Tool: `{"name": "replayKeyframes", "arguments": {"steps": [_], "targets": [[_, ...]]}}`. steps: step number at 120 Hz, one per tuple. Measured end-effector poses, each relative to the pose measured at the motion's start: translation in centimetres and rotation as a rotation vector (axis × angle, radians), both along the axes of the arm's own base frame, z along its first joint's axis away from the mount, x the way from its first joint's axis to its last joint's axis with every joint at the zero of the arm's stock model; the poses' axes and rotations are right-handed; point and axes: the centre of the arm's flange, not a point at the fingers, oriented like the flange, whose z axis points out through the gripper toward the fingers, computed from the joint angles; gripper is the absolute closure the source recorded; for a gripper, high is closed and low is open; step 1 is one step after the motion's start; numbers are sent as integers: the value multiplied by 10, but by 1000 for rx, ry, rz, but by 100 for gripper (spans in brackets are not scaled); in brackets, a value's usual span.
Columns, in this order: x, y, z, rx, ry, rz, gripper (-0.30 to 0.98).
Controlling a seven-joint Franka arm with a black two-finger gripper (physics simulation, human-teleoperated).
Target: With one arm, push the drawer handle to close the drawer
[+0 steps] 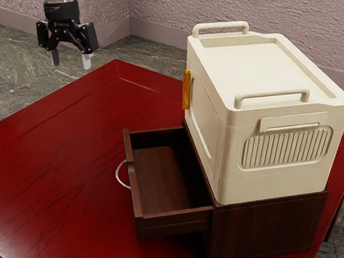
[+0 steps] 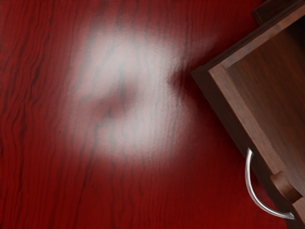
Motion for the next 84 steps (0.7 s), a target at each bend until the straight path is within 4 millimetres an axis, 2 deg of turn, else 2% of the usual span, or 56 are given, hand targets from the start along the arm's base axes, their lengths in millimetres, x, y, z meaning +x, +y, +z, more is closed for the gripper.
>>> {"name": "replayKeyframes", "arguments": {"steps": [10, 16, 20, 25, 30, 35, 45, 50, 58, 66, 74, 84], "targets": [[-3, 10, -3, 10, -11, 9, 0], [-25, 9, -11, 11, -14, -4, 0], [-50, 5, -22, 10, -12, -22, 0], [-84, -8, -43, 8, -4, -60, 0], [-112, -25, -73, 11, 16, -106, 0], [-127, -51, -95, 30, 20, -182, 1], [-154, -99, -125, 64, -15, -358, 4], [-163, -108, -139, 78, -30, -412, 9], [-194, -109, -158, 95, -67, -476, 20], [-197, -109, -173, 137, -91, -524, 30], [-186, -112, -191, 168, -96, -558, 37], [-170, -107, -208, 180, -113, -572, 43]]}}
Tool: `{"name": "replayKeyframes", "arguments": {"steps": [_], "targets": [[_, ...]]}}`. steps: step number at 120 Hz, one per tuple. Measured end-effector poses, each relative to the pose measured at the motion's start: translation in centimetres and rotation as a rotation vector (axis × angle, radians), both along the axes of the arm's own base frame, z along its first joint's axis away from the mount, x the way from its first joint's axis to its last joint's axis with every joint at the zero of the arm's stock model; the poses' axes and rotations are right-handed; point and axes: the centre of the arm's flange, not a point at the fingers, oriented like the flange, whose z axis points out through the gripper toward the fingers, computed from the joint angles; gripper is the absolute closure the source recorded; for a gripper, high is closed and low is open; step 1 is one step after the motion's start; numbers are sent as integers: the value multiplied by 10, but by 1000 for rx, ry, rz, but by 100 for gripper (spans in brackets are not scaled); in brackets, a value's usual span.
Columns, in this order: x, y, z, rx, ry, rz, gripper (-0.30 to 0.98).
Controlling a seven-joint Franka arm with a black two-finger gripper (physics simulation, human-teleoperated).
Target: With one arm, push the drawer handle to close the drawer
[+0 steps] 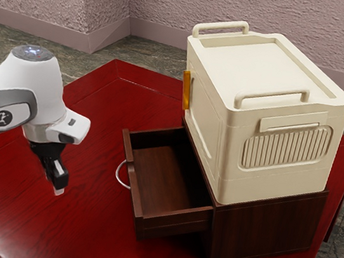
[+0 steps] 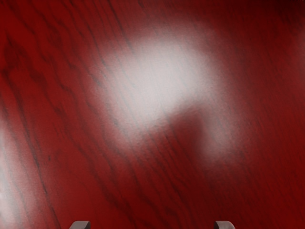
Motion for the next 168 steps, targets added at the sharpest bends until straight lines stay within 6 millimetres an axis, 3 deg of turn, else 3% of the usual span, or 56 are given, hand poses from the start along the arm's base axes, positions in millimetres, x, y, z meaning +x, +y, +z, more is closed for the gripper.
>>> {"name": "replayKeyframes", "arguments": {"steps": [18, 35, 57, 77, 102, 144, 168], "targets": [[37, -4, -9, 12, -65, -55, 51], [59, -11, -15, 5, -107, -101, 54], [63, -42, -15, -35, -127, -170, 58], [73, -54, -16, -55, -125, -196, 62], [94, -68, -18, -68, -125, -230, 64], [135, -118, -18, -88, -141, -312, 65], [157, -139, -29, -112, -163, -335, 65]]}}
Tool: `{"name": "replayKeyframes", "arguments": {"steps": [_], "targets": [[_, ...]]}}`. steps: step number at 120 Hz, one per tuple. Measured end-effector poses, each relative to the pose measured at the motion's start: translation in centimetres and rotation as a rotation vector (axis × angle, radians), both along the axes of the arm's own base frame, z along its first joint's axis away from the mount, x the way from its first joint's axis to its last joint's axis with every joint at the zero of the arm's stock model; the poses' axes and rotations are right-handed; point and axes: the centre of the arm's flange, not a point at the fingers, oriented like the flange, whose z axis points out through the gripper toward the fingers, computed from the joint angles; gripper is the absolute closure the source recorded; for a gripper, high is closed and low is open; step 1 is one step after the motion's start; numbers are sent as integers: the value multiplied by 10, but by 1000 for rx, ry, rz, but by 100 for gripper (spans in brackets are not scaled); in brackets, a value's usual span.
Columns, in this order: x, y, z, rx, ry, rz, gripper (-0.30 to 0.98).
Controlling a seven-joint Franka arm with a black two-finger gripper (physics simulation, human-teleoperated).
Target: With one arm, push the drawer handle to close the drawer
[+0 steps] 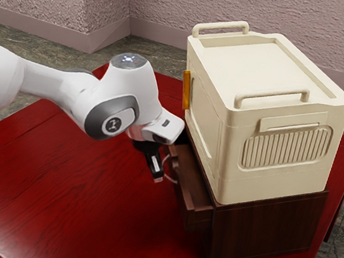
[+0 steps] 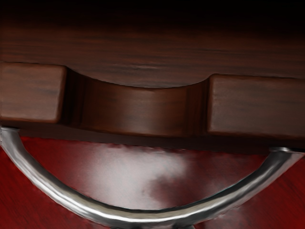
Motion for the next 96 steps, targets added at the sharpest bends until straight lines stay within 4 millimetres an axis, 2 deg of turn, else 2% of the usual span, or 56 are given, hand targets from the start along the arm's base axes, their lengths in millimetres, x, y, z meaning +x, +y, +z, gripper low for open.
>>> {"name": "replayKeyframes", "arguments": {"steps": [16, 37, 46, 52, 63, 68, 72, 78, 82, 85, 89, 93, 96], "targets": [[14, -2, -2, -18, -45, -6, 65], [31, -18, -6, -43, -100, -31, 65], [37, -10, -8, -39, -121, -24, 65], [25, -11, -2, -53, -121, -23, 65], [-24, -5, 13, -81, -82, -21, 64], [-41, 0, 24, -93, -60, -14, 61], [-46, 20, 37, -102, -41, 28, 57], [-39, 85, 57, -112, -12, 169, 46], [-29, 127, 78, -131, -1, 275, 39], [-21, 151, 94, -148, 11, 340, 35], [-5, 170, 126, -165, 11, 395, 30], [7, 181, 154, -175, 15, 430, 25], [19, 187, 182, -184, 3, 446, 23]]}}
